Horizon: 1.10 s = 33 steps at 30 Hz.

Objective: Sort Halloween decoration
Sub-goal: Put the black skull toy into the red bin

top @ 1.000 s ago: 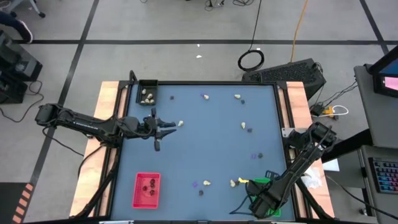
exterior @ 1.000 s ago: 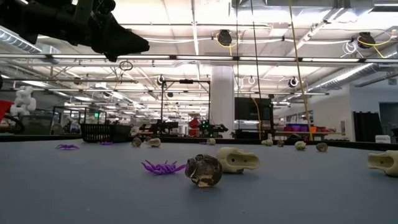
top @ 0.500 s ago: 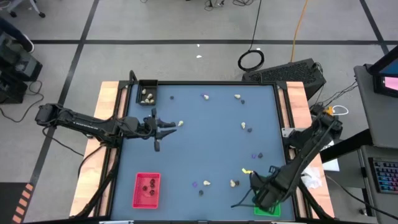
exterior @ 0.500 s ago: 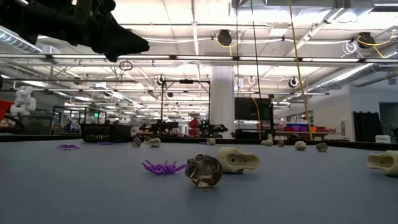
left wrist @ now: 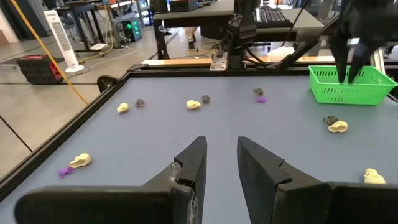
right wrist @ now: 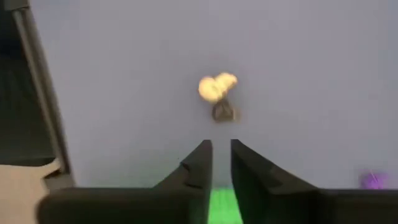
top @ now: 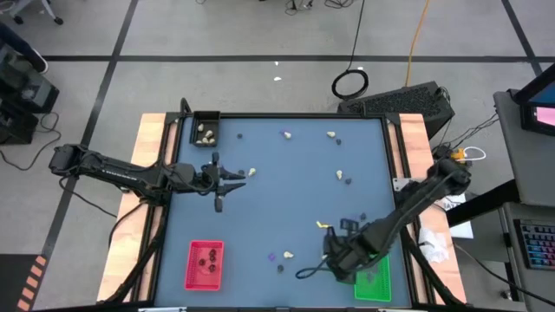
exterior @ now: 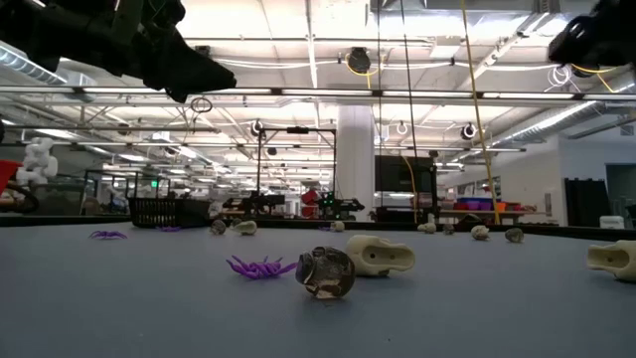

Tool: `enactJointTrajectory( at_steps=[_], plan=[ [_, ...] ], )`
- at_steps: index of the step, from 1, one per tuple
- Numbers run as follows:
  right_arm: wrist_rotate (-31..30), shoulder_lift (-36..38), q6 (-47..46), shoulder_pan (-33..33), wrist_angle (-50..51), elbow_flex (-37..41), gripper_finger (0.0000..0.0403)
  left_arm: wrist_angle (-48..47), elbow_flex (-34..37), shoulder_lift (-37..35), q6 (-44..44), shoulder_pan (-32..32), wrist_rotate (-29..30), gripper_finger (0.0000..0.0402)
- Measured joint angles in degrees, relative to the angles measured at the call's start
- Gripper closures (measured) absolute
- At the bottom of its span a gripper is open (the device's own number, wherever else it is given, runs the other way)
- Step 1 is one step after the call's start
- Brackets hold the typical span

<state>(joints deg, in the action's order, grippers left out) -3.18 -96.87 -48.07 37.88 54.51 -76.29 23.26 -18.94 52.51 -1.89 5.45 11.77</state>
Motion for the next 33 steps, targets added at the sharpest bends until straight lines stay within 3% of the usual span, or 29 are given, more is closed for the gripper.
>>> enactJointTrajectory(
  at_steps=[8, 14, 20, 33],
  plan=[
    [-1.2, -8.7, 3.9, -1.1, -2.3, 0.0, 0.0250, -0.1, 0.0, 0.0, 0.0, 0.0, 0.0, 0.0317],
    [-1.2, -12.2, 5.8, -1.5, -2.7, 0.0, 0.0219, -0.2, 0.0, 0.0, 0.0, 0.0, 0.0, 0.0317],
    [-1.0, -13.7, 8.4, -2.6, -3.7, 0.0, 0.0233, -0.3, 0.0, 0.0, 0.0, 0.0, 0.0, 0.0317],
    [1.9, -15.0, 11.3, -3.0, -4.4, 0.0, 0.0320, -0.4, 0.0, 0.0, 0.0, 0.0, 0.0, 0.0317]
  ],
)
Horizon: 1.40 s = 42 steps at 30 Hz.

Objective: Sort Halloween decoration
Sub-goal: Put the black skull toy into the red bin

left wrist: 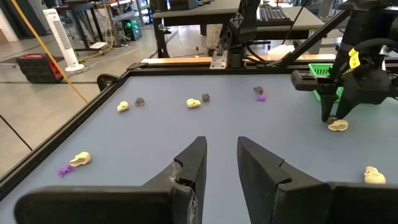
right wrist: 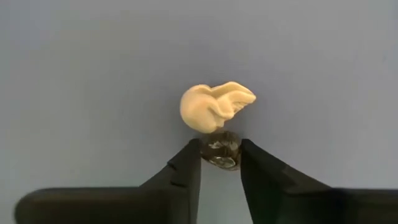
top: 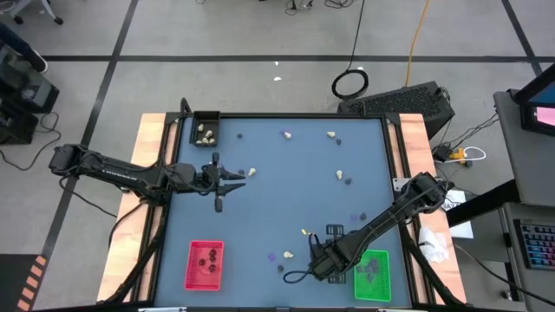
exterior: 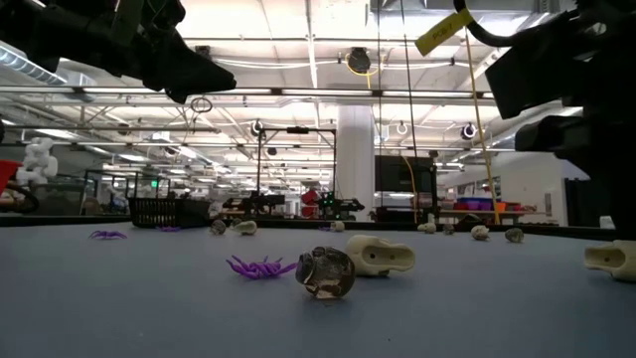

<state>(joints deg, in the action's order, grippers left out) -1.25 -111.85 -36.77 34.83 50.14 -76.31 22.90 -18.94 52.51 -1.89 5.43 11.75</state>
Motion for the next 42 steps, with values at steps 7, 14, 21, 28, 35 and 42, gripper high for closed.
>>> enactJointTrajectory(
  at_steps=[7, 14, 21, 28, 35, 42],
  plan=[
    [0.0, 0.1, 0.4, 0.0, -0.3, 0.0, 0.0341, 0.0, 0.0, 0.0, 0.0, 0.0, 0.0, 0.0317],
    [1.3, 1.6, -0.8, 0.0, -0.5, 0.1, 0.0343, 0.0, 0.0, 0.0, 0.0, 0.0, 0.0, 0.0317],
    [1.4, 3.6, -2.5, 0.1, -0.4, 0.1, 0.0354, 0.0, 0.0, 0.0, 0.0, 0.0, 0.0, 0.0317],
    [1.1, 5.2, -3.1, 0.1, -0.4, 0.1, 0.0380, 0.0, 0.0, 0.0, 0.0, 0.0, 0.0, 0.0317],
    [1.2, 2.6, -2.9, 0.1, -0.6, 0.1, 0.0346, 0.0, 0.0, 0.0, 0.0, 0.0, 0.0, 0.0317],
    [1.4, 2.5, -3.0, 0.1, 0.1, 0.1, 0.0284, -0.5, 0.0, 0.0, 0.0, 0.0, 0.0, 0.0317]
  ],
)
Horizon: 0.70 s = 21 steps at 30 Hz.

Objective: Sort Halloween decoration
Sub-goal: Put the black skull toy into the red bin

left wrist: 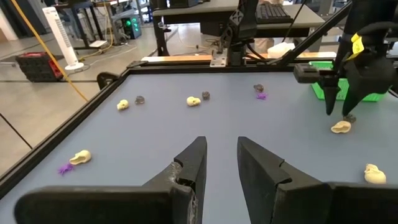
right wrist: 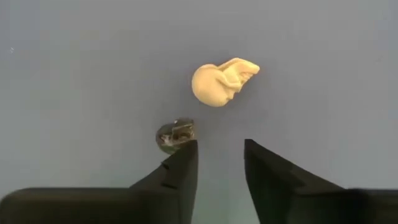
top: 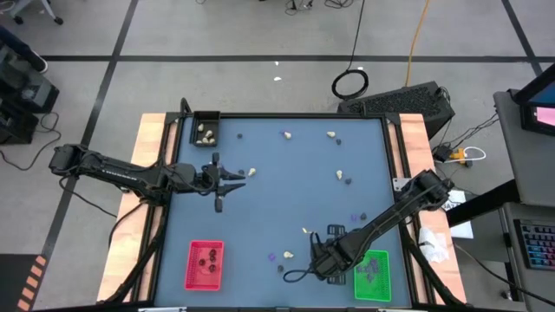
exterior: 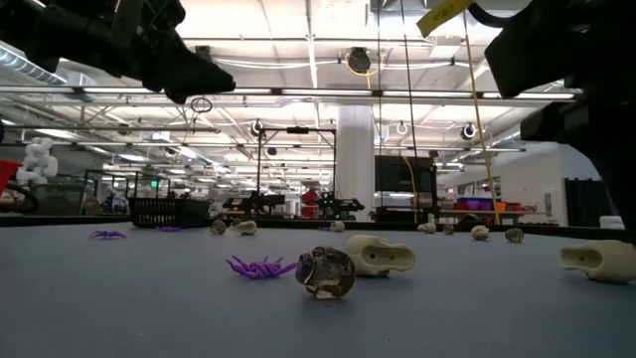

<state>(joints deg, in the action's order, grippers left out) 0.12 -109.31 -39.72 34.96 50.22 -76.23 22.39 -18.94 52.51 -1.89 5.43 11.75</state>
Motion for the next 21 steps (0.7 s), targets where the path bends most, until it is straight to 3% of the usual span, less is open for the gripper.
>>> enactJointTrajectory(
  at_steps=[9, 17, 21],
  plan=[
    [3.4, 1.9, -8.6, 0.0, 1.5, 0.0, 0.0233, -0.5, 0.0, 0.0, 0.0, 0.0, 0.0, 0.0317],
    [4.5, 2.0, -27.1, 0.0, -1.0, 0.0, 0.0222, -0.5, 0.0, 0.0, 0.0, 0.0, 0.0, 0.0317],
    [2.9, 1.8, -31.9, 0.0, -3.8, -0.1, 0.0222, -0.6, 0.0, 0.0, 0.0, 0.0, 0.0, 0.0317]
  ],
)
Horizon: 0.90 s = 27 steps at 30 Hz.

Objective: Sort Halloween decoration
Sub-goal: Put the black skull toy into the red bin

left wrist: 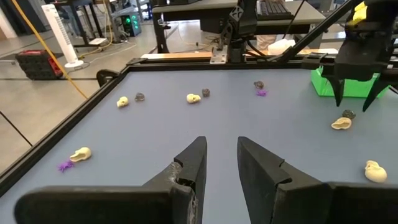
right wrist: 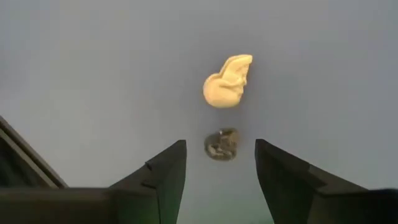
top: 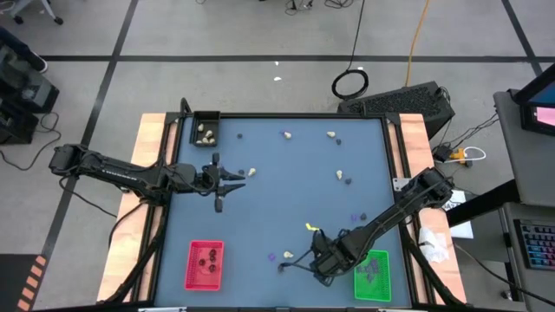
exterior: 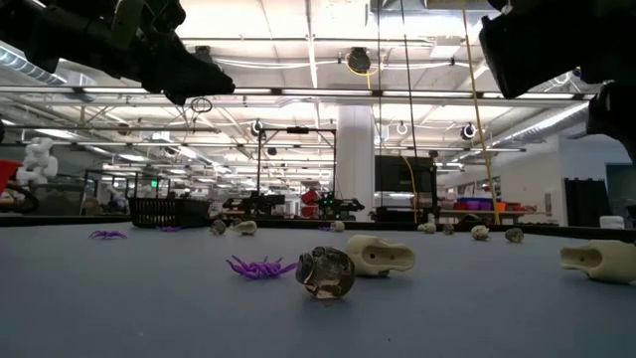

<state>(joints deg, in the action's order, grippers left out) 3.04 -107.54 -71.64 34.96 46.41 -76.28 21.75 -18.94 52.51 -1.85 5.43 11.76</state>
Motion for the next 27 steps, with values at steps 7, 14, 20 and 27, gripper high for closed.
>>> enactJointTrajectory(
  at_steps=[7, 14, 20, 27],
  plan=[
    [0.0, -3.9, -0.1, 0.0, -0.1, 0.0, 0.0222, -0.1, 0.0, 0.0, 0.0, 0.0, 0.0, 0.0317],
    [-0.5, -5.5, 0.7, 0.8, 0.2, -0.2, 0.0261, -0.2, 0.0, 0.0, 0.0, 0.0, 0.0, 0.0317],
    [-1.6, -5.4, 2.9, 1.1, 0.4, -0.2, 0.0344, -0.2, 0.0, 0.0, 0.1, 0.0, 0.0, 0.0317],
    [-2.7, -4.7, 6.4, 1.1, 0.0, -0.1, 0.0379, -0.2, 0.0, 0.0, 0.1, 0.0, 0.0, 0.0317]
  ],
)
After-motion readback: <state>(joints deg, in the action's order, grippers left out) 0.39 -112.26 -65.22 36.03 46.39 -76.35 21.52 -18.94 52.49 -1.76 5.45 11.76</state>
